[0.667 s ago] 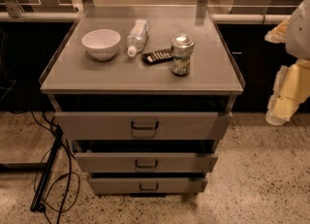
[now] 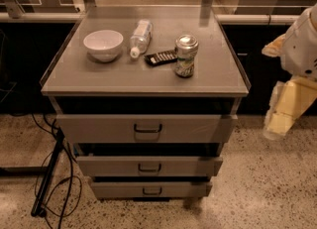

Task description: Open top drawer

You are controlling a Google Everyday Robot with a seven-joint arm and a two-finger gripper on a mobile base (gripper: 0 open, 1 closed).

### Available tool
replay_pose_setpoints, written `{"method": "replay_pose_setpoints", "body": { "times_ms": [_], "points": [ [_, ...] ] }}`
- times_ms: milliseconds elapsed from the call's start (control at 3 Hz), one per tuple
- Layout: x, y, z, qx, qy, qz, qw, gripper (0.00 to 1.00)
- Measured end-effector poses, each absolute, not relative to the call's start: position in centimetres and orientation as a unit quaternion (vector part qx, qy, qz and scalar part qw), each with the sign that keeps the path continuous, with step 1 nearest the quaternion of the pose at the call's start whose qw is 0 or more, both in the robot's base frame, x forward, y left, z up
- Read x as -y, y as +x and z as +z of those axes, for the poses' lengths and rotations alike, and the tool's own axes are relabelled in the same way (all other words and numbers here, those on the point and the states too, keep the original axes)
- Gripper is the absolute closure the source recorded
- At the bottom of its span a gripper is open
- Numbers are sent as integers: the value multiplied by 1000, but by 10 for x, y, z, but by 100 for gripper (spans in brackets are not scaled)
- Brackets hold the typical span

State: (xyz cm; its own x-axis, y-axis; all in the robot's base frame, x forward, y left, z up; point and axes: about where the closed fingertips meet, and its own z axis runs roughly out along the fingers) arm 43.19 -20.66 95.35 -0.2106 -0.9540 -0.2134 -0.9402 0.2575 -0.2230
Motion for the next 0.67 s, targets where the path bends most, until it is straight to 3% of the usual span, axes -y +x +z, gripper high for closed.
{"method": "replay_pose_setpoints", "body": {
  "times_ms": [667],
  "points": [
    [188, 409, 873, -753, -626, 1, 202, 0]
  ]
}}
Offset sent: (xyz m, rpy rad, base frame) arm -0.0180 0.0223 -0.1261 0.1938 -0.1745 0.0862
